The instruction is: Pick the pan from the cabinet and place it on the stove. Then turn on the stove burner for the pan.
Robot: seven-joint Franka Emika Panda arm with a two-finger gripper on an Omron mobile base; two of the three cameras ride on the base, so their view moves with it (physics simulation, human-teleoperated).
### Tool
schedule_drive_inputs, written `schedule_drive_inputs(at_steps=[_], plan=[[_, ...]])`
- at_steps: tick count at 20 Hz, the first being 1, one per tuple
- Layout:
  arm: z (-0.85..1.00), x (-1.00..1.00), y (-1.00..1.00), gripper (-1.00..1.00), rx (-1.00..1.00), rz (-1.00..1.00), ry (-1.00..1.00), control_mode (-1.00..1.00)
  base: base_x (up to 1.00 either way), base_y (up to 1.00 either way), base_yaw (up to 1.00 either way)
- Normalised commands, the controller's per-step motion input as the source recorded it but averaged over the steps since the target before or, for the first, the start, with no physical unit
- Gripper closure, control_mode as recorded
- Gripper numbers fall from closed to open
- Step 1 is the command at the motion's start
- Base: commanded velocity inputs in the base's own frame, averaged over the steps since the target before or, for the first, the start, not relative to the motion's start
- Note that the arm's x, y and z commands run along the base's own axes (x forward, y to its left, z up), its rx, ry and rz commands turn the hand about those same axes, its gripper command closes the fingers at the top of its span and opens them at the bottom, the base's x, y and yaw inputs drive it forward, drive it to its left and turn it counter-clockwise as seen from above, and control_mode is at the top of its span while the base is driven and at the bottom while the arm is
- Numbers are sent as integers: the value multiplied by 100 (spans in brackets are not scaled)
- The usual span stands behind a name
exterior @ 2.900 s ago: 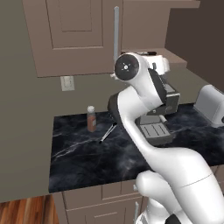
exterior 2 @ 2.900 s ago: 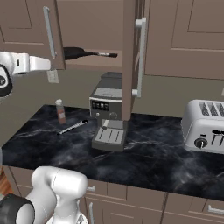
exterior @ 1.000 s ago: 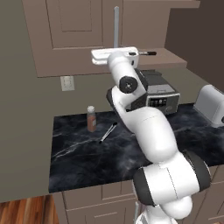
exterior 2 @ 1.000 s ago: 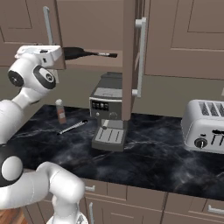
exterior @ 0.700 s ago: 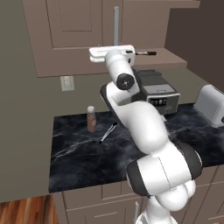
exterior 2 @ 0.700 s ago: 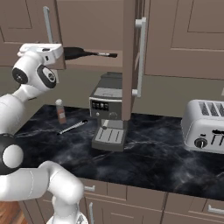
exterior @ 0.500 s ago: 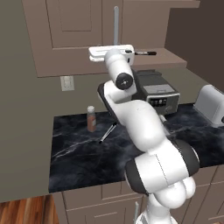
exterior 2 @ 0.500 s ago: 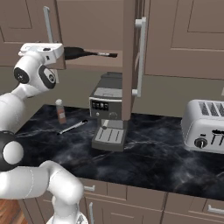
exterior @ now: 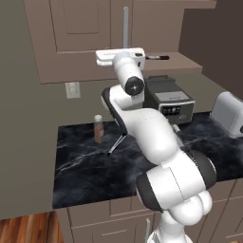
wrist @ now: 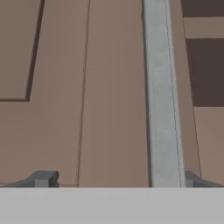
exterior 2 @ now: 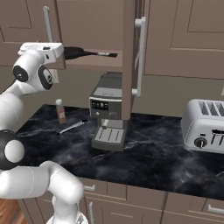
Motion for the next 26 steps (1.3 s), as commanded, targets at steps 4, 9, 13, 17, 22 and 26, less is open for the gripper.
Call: schedule_drive_inputs(at_steps=[4, 9, 13, 17, 22, 26], plan=[[-11, 30, 21, 100, -2, 3, 8, -100, 0, 0, 0], [-3, 3, 3, 100, 0, 0, 6, -100, 0, 0, 0], [-2, 1, 2, 100, 0, 0, 0, -100, 0, 0, 0], [-1, -2, 18, 100, 0, 0, -7, -100, 0, 0, 0], [-1, -10, 54, 100, 0, 0, -7, -100, 0, 0, 0], [0, -38, 88, 100, -4, -2, -9, -100, 0, 0, 0]])
